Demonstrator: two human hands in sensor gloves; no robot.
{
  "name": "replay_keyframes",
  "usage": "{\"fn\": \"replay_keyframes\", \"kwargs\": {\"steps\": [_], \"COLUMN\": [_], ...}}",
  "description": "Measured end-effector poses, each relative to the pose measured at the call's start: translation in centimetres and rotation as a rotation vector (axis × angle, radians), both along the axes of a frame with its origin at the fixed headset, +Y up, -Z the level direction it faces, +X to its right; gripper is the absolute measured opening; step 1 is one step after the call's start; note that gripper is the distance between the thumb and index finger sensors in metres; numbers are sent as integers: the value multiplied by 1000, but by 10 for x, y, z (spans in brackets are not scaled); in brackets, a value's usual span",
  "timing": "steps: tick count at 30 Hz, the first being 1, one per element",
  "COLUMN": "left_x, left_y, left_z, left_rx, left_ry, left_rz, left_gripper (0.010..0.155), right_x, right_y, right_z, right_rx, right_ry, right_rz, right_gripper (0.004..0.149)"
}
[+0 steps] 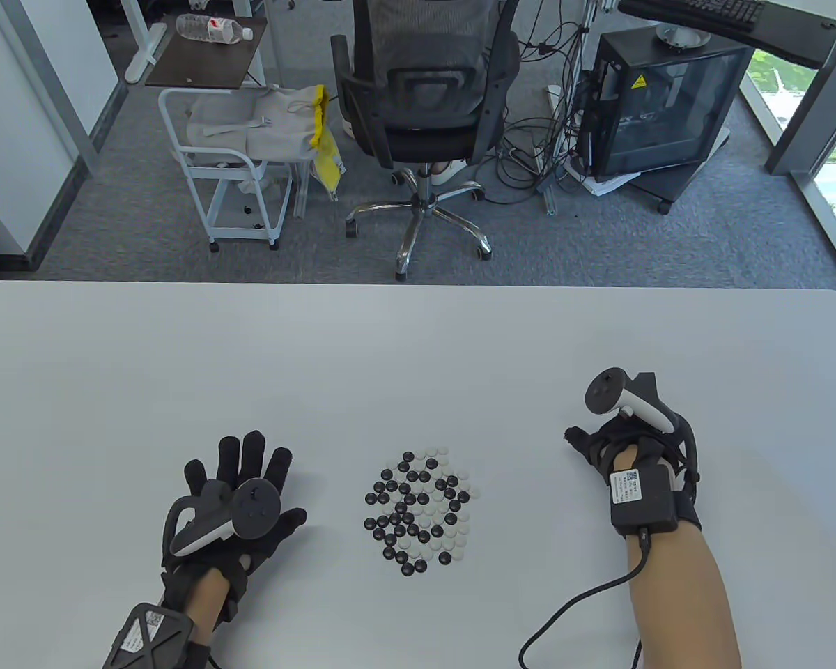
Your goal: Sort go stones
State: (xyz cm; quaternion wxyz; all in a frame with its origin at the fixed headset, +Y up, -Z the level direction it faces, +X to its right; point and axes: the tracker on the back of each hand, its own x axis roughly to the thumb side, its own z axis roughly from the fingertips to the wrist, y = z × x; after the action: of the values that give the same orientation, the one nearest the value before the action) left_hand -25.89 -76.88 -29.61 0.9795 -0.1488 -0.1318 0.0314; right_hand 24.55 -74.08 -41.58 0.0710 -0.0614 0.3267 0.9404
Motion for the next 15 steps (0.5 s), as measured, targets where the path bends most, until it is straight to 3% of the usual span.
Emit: {"fn": "replay_keyframes", "kwargs": {"steps": [7, 15], "left_x": [0, 1], "left_y": [0, 0], "left_z": [0, 0], "left_rx": [-1, 1], "left_ry": [1, -3], "left_rz": [-4, -1], "left_gripper": [86, 86], "right_x": [-62, -119], "right_y": [12, -3], "right_z": [7, 21], "right_rx": [-23, -94], "right_ry": [261, 485], "right_rz": [-159, -300], "right_gripper": [68, 66]}}
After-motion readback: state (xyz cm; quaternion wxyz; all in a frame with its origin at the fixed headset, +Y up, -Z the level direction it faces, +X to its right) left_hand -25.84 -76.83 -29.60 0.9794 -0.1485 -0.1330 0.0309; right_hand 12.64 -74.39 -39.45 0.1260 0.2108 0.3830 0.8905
